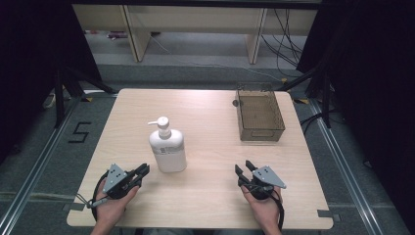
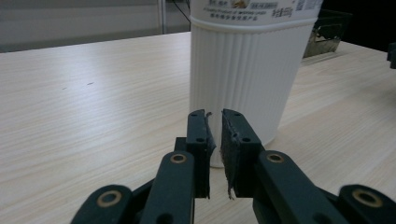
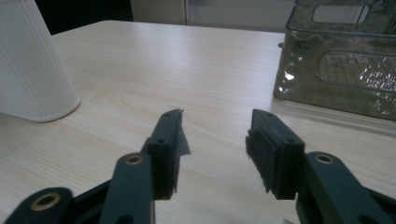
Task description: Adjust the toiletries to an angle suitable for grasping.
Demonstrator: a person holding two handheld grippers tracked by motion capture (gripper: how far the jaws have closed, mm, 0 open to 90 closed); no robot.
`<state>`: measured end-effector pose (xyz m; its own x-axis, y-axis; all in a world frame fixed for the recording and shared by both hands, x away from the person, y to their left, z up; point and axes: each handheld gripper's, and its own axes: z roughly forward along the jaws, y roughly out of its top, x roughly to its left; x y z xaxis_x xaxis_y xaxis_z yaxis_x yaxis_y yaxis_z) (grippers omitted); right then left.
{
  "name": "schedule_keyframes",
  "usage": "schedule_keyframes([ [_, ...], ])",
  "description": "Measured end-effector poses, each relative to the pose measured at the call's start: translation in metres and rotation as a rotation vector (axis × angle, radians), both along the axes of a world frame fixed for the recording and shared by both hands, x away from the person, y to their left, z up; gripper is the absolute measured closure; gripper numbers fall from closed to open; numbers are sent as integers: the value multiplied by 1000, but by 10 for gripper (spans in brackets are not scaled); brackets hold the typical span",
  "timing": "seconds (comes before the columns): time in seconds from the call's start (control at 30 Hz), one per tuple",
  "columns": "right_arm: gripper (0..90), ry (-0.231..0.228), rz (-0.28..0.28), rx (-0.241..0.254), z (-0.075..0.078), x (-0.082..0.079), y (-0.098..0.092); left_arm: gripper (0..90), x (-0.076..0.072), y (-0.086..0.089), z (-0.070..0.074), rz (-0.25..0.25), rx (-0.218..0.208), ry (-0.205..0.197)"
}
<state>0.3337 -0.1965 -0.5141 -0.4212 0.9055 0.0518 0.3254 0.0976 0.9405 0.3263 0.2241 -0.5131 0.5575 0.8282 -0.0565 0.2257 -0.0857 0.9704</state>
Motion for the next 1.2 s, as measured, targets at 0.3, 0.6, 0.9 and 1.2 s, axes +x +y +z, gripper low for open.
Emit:
schedule_keyframes([
  [0.3, 833, 33, 96, -5, 9, -8, 22, 823, 2, -11, 7, -47, 36, -24],
  [0.6, 900, 59, 171, 6, 22, -9, 59, 870, 3, -15, 17, -64, 29, -27],
  [0.9, 900, 20, 268, -22, 36, 0, 101, 887, 11, -6, 23, -13, 4, -25],
  [1.2, 900, 32, 309, -17, 37, 8, 123, 883, 34, -1, 20, 36, 23, 5],
])
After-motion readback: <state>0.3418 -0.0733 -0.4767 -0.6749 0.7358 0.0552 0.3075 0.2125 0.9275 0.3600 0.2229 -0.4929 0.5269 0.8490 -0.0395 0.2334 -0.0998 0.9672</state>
